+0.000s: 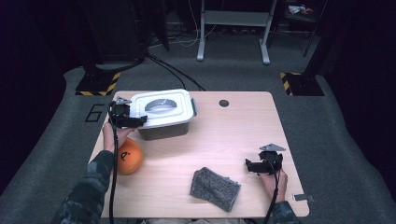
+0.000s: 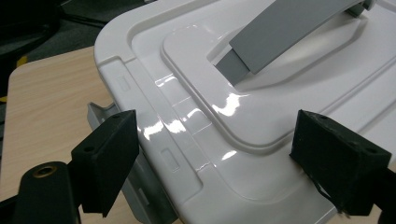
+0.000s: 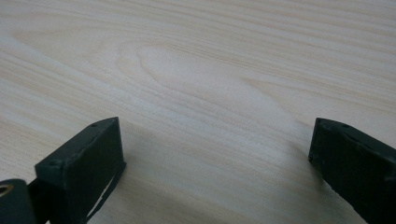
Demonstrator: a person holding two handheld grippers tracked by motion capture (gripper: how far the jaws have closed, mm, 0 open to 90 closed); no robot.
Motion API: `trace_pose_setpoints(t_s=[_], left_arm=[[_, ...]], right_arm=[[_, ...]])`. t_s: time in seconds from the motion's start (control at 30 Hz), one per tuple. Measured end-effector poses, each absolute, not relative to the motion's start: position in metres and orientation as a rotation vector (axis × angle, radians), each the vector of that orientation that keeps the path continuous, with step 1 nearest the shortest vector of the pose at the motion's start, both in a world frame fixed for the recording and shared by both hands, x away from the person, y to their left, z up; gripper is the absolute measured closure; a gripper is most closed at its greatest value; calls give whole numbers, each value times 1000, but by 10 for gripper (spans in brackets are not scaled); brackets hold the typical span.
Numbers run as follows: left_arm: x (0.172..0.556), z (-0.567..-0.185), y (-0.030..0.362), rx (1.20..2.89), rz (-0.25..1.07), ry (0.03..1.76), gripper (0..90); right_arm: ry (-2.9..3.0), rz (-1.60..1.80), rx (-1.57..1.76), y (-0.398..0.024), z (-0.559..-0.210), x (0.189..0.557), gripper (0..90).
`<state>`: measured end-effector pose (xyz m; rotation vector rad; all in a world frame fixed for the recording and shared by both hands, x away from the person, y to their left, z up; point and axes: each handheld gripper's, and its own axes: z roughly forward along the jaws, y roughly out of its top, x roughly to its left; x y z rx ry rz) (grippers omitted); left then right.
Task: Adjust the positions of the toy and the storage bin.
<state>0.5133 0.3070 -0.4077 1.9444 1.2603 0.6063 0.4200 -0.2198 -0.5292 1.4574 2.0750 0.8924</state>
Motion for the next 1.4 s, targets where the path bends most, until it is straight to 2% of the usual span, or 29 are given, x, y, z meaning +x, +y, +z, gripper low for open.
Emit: trace_pose_setpoints(t_s=[1.4], left_arm=[[532, -404, 252, 2075, 468, 1094, 143]], right_arm=[[2084, 896, 1444, -220, -529, 420, 29]])
